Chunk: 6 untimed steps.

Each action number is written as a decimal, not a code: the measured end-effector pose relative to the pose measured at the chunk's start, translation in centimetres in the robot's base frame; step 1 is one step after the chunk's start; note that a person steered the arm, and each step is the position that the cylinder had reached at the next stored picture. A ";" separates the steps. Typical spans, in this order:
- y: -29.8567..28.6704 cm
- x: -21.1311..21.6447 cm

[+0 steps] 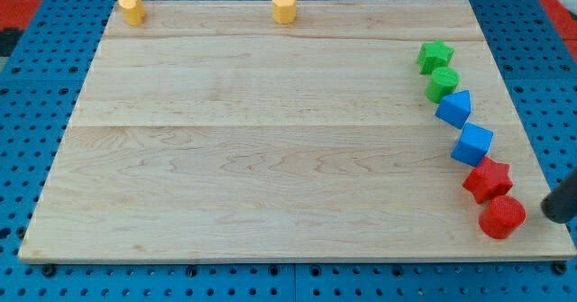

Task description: Push the red circle to the left of the red star

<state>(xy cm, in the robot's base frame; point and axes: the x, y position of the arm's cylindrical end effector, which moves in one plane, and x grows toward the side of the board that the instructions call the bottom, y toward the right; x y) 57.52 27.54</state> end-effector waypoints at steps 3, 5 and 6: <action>-7.4 4.2; -12.7 1.0; -16.8 -1.8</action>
